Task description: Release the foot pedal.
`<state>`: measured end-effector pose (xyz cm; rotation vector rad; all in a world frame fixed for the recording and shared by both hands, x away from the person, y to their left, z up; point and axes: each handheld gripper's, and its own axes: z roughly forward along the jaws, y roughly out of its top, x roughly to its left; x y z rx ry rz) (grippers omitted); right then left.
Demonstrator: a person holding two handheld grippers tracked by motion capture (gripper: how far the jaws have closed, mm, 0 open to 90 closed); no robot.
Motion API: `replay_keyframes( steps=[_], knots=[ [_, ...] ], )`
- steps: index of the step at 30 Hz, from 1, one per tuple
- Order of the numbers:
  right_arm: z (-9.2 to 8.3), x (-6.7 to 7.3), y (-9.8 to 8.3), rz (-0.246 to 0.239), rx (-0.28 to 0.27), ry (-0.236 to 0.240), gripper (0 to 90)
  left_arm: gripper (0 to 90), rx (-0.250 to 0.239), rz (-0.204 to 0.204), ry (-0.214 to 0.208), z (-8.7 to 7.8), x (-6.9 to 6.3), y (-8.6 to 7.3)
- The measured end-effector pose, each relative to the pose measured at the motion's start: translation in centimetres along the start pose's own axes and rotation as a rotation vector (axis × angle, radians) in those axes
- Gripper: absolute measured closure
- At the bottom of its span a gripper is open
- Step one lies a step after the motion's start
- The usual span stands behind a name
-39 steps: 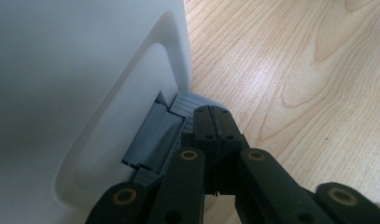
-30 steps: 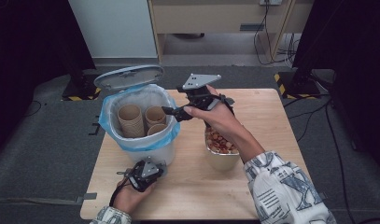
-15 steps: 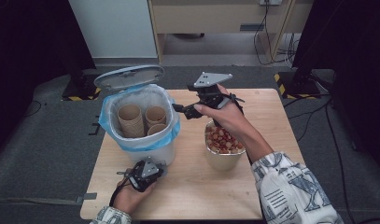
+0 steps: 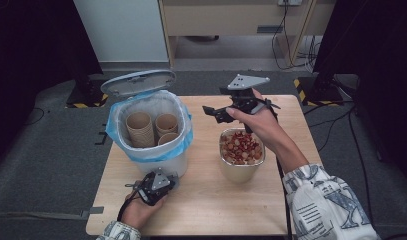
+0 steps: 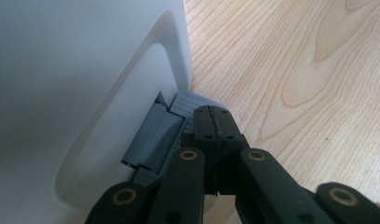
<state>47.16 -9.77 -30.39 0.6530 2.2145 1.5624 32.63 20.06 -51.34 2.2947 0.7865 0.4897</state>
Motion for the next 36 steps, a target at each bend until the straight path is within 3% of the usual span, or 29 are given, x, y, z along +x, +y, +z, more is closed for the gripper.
replay_keyframes(
  steps=[8, 15, 17, 20, 24, 28, 36],
  knots=[
    [-1.9, -2.0, -1.1, 0.032, -0.003, -0.054, 9.5, 89.2, -0.001, -0.001, 0.000, 0.0, 0.0, 0.0],
    [-3.0, -2.9, -1.5, 0.040, -0.003, -0.080, 9.6, 89.0, -0.003, -0.006, -0.006, 0.0, 0.0, 0.0],
    [-3.3, -3.1, -1.8, 0.046, -0.001, -0.087, 9.6, 83.2, -0.006, -0.016, -0.014, -0.1, -0.1, 0.0],
    [-3.9, -3.5, -2.2, 0.049, 0.005, -0.100, 9.6, 66.8, -0.009, -0.024, 0.001, -0.9, -0.4, -0.1],
    [-5.2, -4.4, -2.9, 0.057, 0.008, -0.128, 9.5, 58.3, -0.075, -0.101, -0.030, -2.7, -0.3, -0.6],
    [-6.5, -5.3, -3.8, 0.063, 0.024, -0.171, 9.6, 53.6, -0.117, -0.138, -0.037, -4.0, -0.6, -1.0],
    [-8.2, -6.5, -5.6, 0.081, 0.046, -0.226, 9.4, 41.5, -0.126, -0.221, -0.015, -5.1, -0.1, -2.0]
  ],
)
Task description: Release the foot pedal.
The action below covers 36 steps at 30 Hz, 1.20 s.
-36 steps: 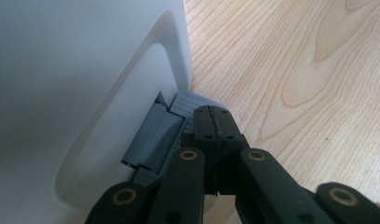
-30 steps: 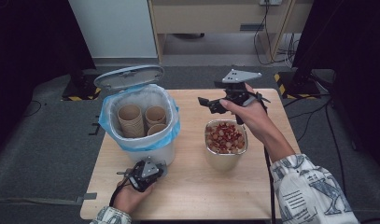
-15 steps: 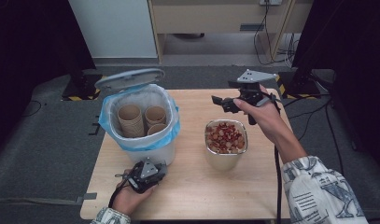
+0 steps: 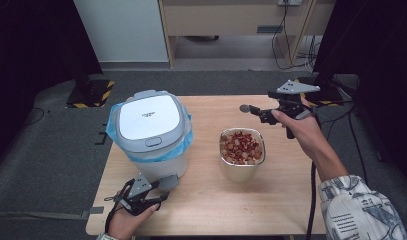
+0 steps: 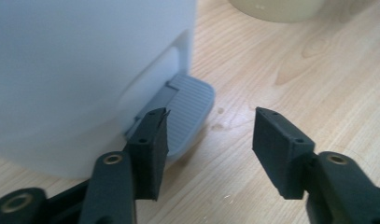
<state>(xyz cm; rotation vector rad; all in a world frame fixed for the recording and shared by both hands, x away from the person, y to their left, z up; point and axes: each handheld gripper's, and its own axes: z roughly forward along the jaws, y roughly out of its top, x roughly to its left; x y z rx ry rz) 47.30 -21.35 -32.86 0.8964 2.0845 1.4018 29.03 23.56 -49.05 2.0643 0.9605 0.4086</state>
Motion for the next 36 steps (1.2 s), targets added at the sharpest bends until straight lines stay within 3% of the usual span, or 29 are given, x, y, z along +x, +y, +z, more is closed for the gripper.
replay_keyframes(
  steps=[14, 22, 36],
  knots=[
    [-1.3, -2.3, -4.5, 0.060, 0.032, -0.100, 9.0, 29.3, 0.012, -0.089, 0.056, -1.1, 1.8, -1.0],
    [-2.3, -3.3, -8.0, 0.109, 0.060, -0.139, 9.0, 24.7, 0.013, -0.124, 0.114, -1.5, 3.1, -1.6],
    [-2.1, -3.9, -15.7, 0.200, 0.185, -0.190, 10.6, 18.0, 0.028, -0.161, 0.184, -1.7, 5.0, -2.5]
  ],
)
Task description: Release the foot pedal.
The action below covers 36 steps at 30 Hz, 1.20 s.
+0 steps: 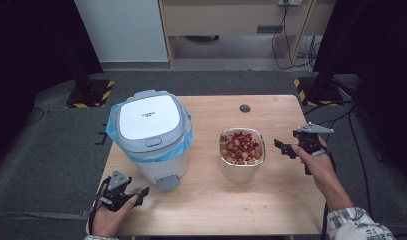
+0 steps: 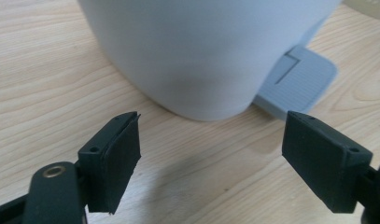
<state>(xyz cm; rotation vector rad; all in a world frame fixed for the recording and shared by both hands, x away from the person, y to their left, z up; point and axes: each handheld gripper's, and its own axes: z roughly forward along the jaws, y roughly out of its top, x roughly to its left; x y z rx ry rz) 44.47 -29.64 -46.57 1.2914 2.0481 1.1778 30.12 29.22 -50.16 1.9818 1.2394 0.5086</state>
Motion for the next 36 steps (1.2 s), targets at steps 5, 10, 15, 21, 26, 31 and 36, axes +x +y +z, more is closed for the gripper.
replay_keyframes(
  steps=[5, 10, 15, 21, 26, 31, 36],
  knots=[
    [0.9, -0.5, -1.7, 0.041, 0.042, -0.033, 10.6, 18.0, 0.023, -0.003, 0.026, 0.7, 0.7, 0.1],
    [1.3, -1.2, -2.8, 0.083, 0.085, -0.049, 9.7, 18.0, 0.039, -0.009, 0.048, 1.2, 1.5, 0.1],
    [1.7, -1.4, -3.4, 0.103, 0.112, -0.067, 8.5, 18.0, 0.047, -0.006, 0.061, 1.7, 2.0, 0.0],
    [2.5, -1.0, -4.6, 0.103, 0.167, -0.081, 6.5, 17.9, 0.064, -0.014, 0.067, 2.4, 2.9, -0.2],
    [2.9, -0.6, -5.4, 0.097, 0.184, -0.091, 6.5, 17.7, 0.080, -0.017, 0.067, 3.0, 3.3, -0.5],
    [3.4, 0.0, -6.1, 0.081, 0.216, -0.106, 6.9, 16.6, 0.099, 0.008, 0.057, 3.4, 3.0, -0.5],
    [3.4, 0.8, -6.7, 0.030, 0.200, -0.141, 6.5, 13.9, 0.092, 0.016, 0.060, 3.5, 3.0, -0.7]
  ],
)
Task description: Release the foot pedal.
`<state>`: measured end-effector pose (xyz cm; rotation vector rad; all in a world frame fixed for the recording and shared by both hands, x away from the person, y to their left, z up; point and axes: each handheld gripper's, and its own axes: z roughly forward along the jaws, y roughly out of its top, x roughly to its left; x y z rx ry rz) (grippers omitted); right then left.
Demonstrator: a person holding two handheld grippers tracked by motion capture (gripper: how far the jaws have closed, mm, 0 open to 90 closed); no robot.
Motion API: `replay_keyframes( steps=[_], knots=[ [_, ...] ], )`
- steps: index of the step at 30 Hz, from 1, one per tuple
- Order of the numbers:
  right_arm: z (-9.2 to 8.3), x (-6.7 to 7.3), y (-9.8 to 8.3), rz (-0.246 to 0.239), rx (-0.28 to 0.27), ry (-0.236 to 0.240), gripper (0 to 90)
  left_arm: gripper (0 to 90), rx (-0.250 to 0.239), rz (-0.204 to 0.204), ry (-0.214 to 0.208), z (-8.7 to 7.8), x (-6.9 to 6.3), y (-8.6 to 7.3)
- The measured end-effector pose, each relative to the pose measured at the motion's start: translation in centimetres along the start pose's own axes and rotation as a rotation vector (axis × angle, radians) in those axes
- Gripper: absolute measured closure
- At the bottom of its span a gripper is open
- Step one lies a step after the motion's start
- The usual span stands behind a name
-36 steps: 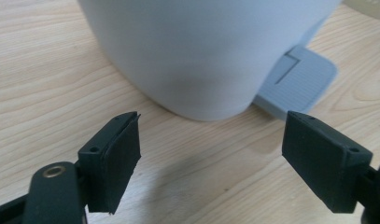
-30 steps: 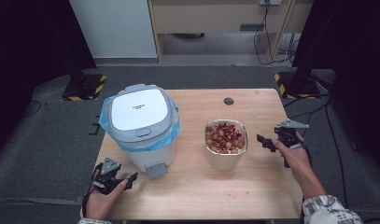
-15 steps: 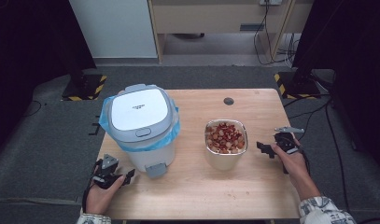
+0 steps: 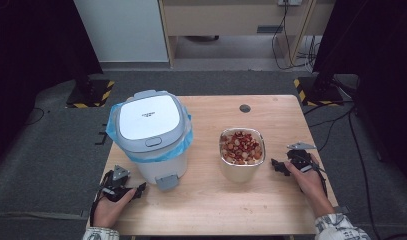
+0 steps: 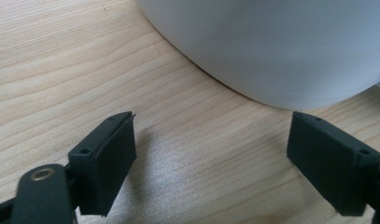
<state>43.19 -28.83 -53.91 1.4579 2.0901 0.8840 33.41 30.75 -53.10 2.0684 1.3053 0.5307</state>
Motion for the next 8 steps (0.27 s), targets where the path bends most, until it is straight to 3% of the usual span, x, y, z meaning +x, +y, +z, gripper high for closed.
replay_keyframes(
  steps=[8],
  knots=[
    [-0.32, 0.28, -0.28, 0.002, 0.004, -0.003, 6.0, 12.1, -0.005, -0.002, 0.002, 0.04, 0.04, -0.09]
  ],
)
